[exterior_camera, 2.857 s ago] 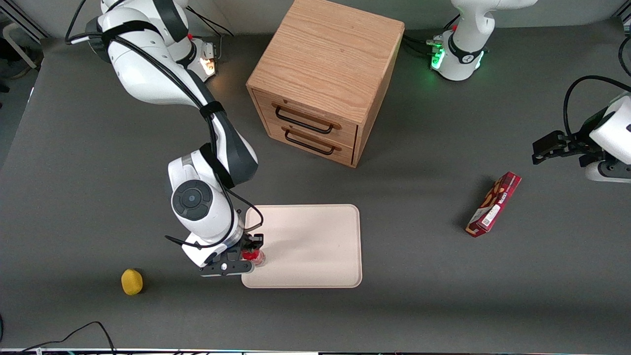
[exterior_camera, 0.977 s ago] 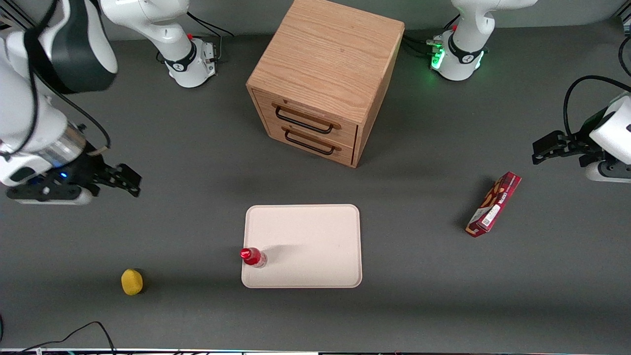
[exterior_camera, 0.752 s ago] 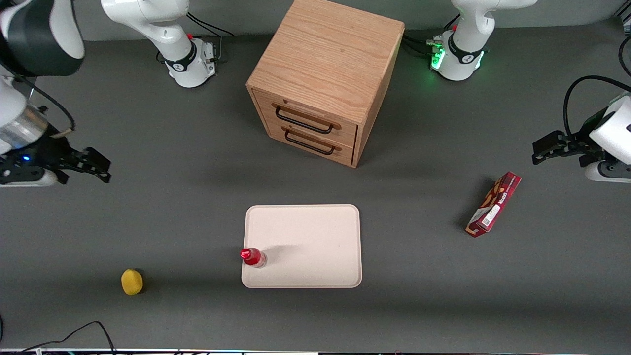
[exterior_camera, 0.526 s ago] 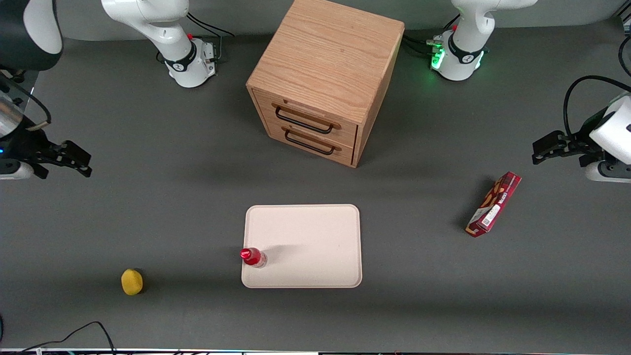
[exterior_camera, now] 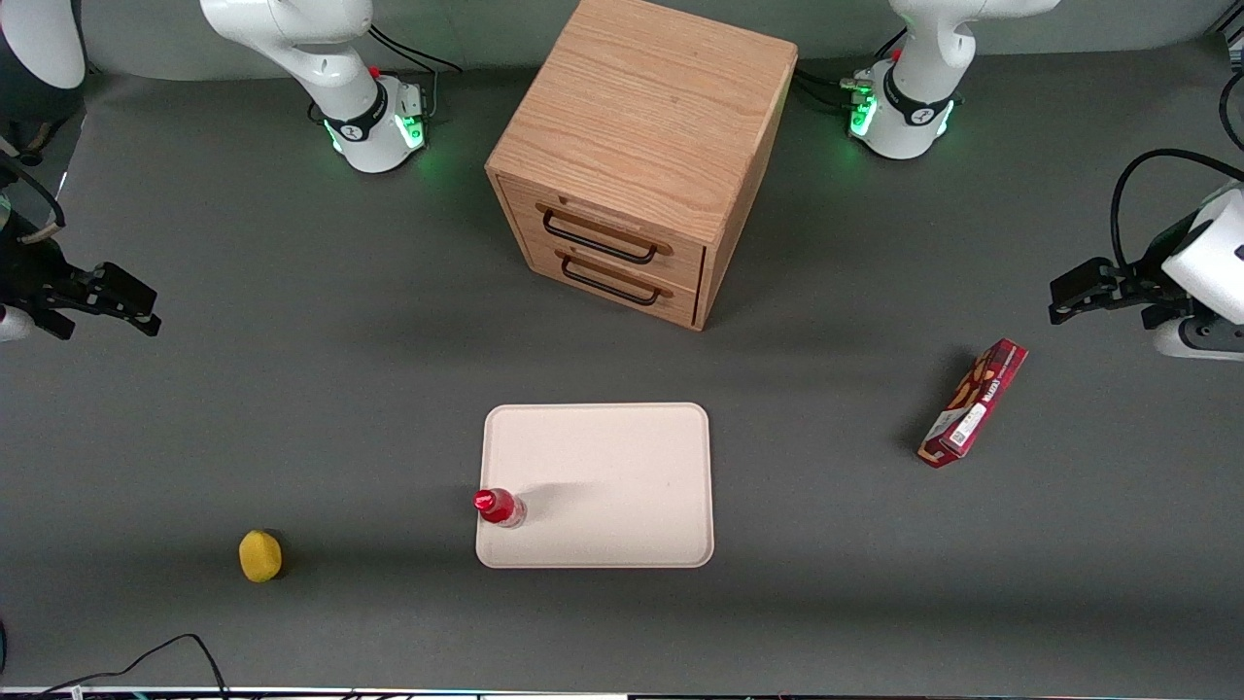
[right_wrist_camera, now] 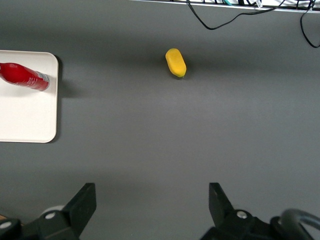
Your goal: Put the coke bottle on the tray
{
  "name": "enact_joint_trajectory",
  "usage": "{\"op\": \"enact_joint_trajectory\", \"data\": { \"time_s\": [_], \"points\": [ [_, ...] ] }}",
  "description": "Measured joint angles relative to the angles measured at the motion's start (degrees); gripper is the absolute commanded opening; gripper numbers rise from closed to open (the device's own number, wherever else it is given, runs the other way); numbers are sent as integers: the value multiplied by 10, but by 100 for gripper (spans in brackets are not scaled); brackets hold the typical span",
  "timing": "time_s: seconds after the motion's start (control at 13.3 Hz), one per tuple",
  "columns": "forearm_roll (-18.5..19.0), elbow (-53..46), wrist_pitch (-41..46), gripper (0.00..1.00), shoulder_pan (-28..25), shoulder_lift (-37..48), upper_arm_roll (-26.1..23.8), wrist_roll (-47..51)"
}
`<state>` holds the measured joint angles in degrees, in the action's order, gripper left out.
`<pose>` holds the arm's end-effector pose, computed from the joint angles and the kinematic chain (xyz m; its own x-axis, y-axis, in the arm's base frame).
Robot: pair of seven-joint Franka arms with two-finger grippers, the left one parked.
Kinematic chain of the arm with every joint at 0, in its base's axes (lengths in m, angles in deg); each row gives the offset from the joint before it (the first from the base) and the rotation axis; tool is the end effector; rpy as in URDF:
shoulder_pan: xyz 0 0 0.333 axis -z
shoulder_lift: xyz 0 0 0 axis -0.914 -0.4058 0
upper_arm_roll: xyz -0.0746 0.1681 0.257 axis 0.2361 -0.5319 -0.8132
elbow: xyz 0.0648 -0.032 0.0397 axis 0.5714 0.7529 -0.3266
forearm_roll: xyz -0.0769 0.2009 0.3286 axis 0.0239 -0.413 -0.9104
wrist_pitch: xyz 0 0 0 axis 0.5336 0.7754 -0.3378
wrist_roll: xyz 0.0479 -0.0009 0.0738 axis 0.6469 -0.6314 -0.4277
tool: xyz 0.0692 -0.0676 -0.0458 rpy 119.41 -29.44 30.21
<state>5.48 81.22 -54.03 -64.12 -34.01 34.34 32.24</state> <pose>0.5639 -0.0256 0.6077 0.9913 0.0238 0.1295 0.0165 -0.9983 0.0566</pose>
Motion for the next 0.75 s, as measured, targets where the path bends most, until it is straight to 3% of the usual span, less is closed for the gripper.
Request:
{"op": "enact_joint_trajectory", "data": {
  "time_s": [0.75],
  "points": [
    [-2,-19,22,100,1,-3,0,9]
  ]
}}
